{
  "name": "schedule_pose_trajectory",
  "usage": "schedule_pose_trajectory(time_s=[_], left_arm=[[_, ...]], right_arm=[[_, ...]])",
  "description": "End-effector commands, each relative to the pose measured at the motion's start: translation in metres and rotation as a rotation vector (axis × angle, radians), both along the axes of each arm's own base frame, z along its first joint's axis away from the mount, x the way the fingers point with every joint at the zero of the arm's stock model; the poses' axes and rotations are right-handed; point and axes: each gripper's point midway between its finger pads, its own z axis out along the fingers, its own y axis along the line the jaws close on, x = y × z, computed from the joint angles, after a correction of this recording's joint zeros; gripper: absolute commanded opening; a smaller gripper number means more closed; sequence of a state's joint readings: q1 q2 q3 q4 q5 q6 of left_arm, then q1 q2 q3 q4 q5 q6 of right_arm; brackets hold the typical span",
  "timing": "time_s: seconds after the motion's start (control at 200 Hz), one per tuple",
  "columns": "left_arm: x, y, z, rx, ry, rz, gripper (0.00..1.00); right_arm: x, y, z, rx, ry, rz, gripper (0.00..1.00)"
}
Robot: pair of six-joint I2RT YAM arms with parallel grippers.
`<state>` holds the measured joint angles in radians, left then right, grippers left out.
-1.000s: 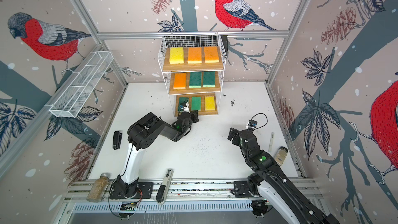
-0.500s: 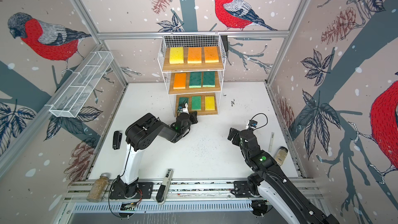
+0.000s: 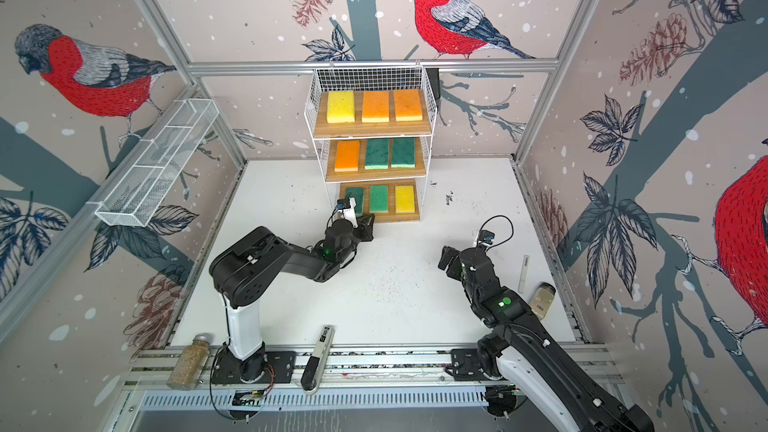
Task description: Place and organize the cleaning sponges onto the shelf
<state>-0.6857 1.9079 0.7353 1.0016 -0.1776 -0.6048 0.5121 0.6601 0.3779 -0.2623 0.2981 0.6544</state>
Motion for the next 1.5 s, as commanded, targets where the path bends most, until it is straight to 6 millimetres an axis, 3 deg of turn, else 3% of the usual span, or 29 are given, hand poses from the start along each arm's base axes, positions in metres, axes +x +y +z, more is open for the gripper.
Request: schedule_pose_trajectory(time_s=[0.0, 0.49, 0.755, 0.925, 1.111, 1.376, 1.406, 1.431, 1.496], left_arm=[[-0.011, 0.012, 0.012, 0.042, -0.039, 0.002, 0.25], [-0.065, 0.097, 0.062, 0.306, -0.047, 0.138, 0.42], [-0.086, 0.164, 0.074, 0.405, -0.084, 0.354, 0.61], [-0.095, 0.197, 0.07, 0.432, -0.071, 0.44, 0.68], [-0.093, 0.243, 0.056, 0.363, -0.021, 0.539, 0.75], [-0.078, 0.291, 0.066, 0.356, -0.01, 0.663, 0.85], [-0.076, 0.297, 0.067, 0.357, -0.006, 0.675, 0.88], [-0.075, 0.302, 0.067, 0.356, -0.003, 0.688, 0.98], [-0.074, 0.315, 0.067, 0.349, -0.004, 0.727, 0.99]], right_arm=[[0.008, 0.006, 0.013, 0.04, -0.038, -0.003, 0.97], [0.031, 0.0, 0.039, -0.026, -0.072, -0.081, 0.98], [0.045, -0.009, 0.047, -0.103, -0.101, -0.131, 1.0], [0.063, -0.019, 0.046, -0.163, -0.085, -0.175, 1.0], [0.086, -0.039, 0.048, -0.207, -0.058, -0.255, 0.99], [0.108, -0.067, 0.056, -0.218, -0.127, -0.298, 0.99], [0.11, -0.072, 0.056, -0.221, -0.135, -0.306, 1.0], [0.111, -0.076, 0.056, -0.227, -0.141, -0.315, 1.0], [0.113, -0.088, 0.055, -0.234, -0.159, -0.342, 1.0]])
